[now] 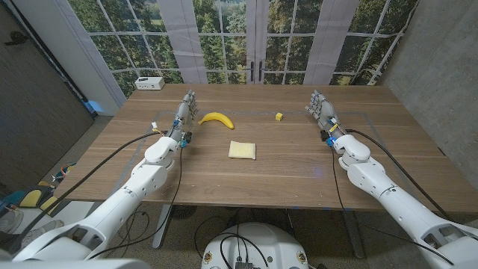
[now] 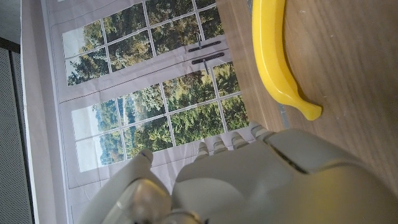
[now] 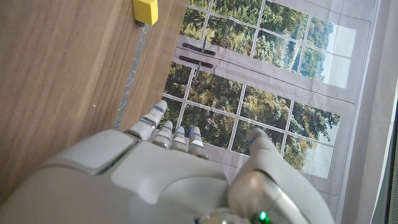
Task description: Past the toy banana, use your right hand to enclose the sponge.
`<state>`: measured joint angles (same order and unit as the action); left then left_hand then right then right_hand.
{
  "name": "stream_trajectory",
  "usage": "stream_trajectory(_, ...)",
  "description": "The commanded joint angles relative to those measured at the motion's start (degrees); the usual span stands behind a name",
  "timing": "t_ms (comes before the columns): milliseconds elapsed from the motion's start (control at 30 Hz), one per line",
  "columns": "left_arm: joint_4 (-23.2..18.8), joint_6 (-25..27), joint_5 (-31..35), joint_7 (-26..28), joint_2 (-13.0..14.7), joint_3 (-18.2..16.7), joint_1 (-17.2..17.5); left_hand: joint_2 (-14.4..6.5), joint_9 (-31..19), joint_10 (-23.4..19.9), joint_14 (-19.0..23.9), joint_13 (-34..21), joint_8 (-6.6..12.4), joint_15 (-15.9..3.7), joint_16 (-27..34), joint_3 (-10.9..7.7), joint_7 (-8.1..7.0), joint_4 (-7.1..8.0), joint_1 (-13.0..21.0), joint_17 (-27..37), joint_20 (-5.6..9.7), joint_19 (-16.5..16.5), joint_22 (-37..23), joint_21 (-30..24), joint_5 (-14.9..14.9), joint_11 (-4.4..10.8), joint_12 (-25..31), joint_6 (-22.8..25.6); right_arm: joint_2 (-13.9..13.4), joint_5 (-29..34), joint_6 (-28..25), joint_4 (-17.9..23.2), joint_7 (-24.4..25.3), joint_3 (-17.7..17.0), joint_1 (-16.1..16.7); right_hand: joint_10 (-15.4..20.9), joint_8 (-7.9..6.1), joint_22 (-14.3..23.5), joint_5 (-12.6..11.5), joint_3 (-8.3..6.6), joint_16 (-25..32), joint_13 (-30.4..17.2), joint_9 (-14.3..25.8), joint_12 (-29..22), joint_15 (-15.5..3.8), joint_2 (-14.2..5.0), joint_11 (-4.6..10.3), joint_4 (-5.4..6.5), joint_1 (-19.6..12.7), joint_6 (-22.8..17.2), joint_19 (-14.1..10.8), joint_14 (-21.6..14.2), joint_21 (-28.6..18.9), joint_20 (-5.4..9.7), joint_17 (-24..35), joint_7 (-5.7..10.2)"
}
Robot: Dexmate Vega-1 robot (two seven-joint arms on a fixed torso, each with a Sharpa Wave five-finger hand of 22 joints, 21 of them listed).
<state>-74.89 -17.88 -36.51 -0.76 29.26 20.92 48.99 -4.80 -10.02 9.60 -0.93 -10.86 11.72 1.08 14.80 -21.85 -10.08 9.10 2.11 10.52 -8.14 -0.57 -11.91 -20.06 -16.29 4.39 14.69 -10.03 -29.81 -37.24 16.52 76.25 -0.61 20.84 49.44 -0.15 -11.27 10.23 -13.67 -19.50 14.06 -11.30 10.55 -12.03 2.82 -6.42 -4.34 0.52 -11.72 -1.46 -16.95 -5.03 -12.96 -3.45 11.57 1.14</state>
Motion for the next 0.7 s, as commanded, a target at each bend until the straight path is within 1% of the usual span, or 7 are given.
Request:
stream_trajectory(33, 0.78, -4.17, 3.09, 1.13, 0.05, 0.08, 0.56, -4.35, -0.26, -4.04, -1.64, -0.48, 0.28, -1.36, -3.55, -4.04, -0.30, -2.15, 3.96, -0.18, 1.17, -2.03, -0.29, 0.40, 1.82, -2.56, 1.39, 0.27, -2.40, 2.55, -2.20, 4.91, 3.67, 0.02, 2.36, 2.57, 0.06, 0.25, 1.76, -2.44, -0.31, -0.32, 0.22, -0.36, -0.03, -1.16, -0.66, -4.11, -5.23, -0.27, 0.51, -0.84, 0.68, 0.05, 0.41, 0.80)
stream_trajectory(67, 0.24, -3.19, 1.88, 0.78, 0.05, -0.16, 0.83, -4.18, -0.24, -2.53, -4.25, -0.38, -0.26, -1.27, -4.53, -4.70, -0.55, -2.40, 4.46, -0.25, 1.63, -4.22, -0.18, 1.33, 2.45, -2.30, 0.31, -0.03, -2.96, 4.07, -2.55, 6.27, 5.34, 0.18, 2.87, 2.28, 0.03, 0.23, 1.96, -2.47, -0.69, -0.33, 0.22, -0.17, -0.05, -1.19, -0.36, -4.35, -5.46, -0.39, 1.75, 0.07, 1.17, -0.26, 0.45, 1.09)
stream_trajectory(167, -1.00, -1.52, 2.21, 1.47, 0.82, 0.05, 1.22, -3.21, -0.19, -0.76, -6.12, -0.28, -0.74, -0.73, -4.86, -4.63, -0.68, -2.61, 4.49, -0.27, 1.46, -5.07, -0.08, 1.76, 3.03, -2.18, -0.77, -0.60, -4.23, 6.79, -4.47, 9.18, 8.77, 0.42, 3.76, 2.12, 0.03, 0.22, 2.06, -2.57, -0.92, -0.32, 0.22, -0.07, -0.06, -1.26, -0.18, -4.61, -5.76, -0.43, 2.26, 0.57, 1.36, -0.47, 0.44, 1.75)
stream_trajectory(233, -0.16, -1.95, 1.40, -0.18, 0.65, 0.11, 0.96, -2.91, -0.19, -0.03, -6.20, -0.25, -0.83, -0.23, -4.71, -4.56, -0.49, -2.62, 4.41, -0.25, 1.11, -5.25, -0.05, 1.86, 3.23, -2.31, -1.18, -0.68, -5.19, 8.45, -6.91, 11.72, 11.55, 0.48, 4.43, 2.26, -0.04, 0.21, 2.11, -2.68, -0.90, -0.32, 0.21, -0.10, 0.04, -1.38, -0.20, -4.75, -5.98, -0.63, 2.41, 0.47, 1.41, -0.50, 0.43, 1.91)
stream_trajectory(300, -0.73, -1.61, 1.98, 0.92, 0.75, 0.17, 1.19, -2.69, -0.19, 0.29, -6.19, -0.23, -0.82, 0.01, -4.60, -4.49, -0.15, -2.61, 4.33, -0.23, 0.67, -5.32, -0.06, 1.90, 3.36, -2.59, -1.38, -0.58, -6.09, 9.73, -8.98, 13.79, 13.31, 0.61, 4.96, 3.02, -0.24, 0.20, 2.25, -3.19, -0.72, -0.32, 0.21, -0.33, 0.13, -2.01, -0.05, -5.19, -6.77, -1.26, 2.25, -0.09, 1.30, -0.69, 0.41, 2.16)
stream_trajectory(367, -0.28, -1.76, 1.44, -0.23, 0.69, 0.24, 0.93, -2.50, -0.19, 0.55, -6.15, -0.23, -0.80, 0.79, -4.49, -4.42, 0.01, -2.58, 4.22, -0.20, 0.08, -5.31, -0.08, 1.90, 3.50, -2.83, -1.56, -0.41, -6.97, 10.91, -10.86, 15.66, 14.60, 0.80, 5.41, 3.33, -0.31, 0.19, 2.35, -3.70, -0.60, -0.31, 0.20, -0.38, 0.09, -2.51, 0.21, -5.61, -7.54, -1.57, 2.10, -0.51, 1.23, -0.62, 0.38, 2.23)
stream_trajectory(700, -0.01, -1.29, 1.06, -1.44, 0.77, 0.61, 0.50, -2.06, -0.18, 1.56, -6.22, -0.24, -0.88, 1.99, -4.30, -4.21, 0.61, -2.41, 3.83, -0.09, -1.04, -5.45, -0.16, 1.95, 3.82, -3.36, -2.09, -0.28, -10.91, 16.98, -17.07, 23.18, 17.78, 2.00, 6.76, 4.29, -0.67, 0.17, 2.65, -4.66, -0.48, -0.30, 0.20, -0.57, -0.29, -3.48, 0.29, -6.21, -8.99, -2.98, 2.02, -0.81, 1.16, 0.13, 0.47, 2.43)
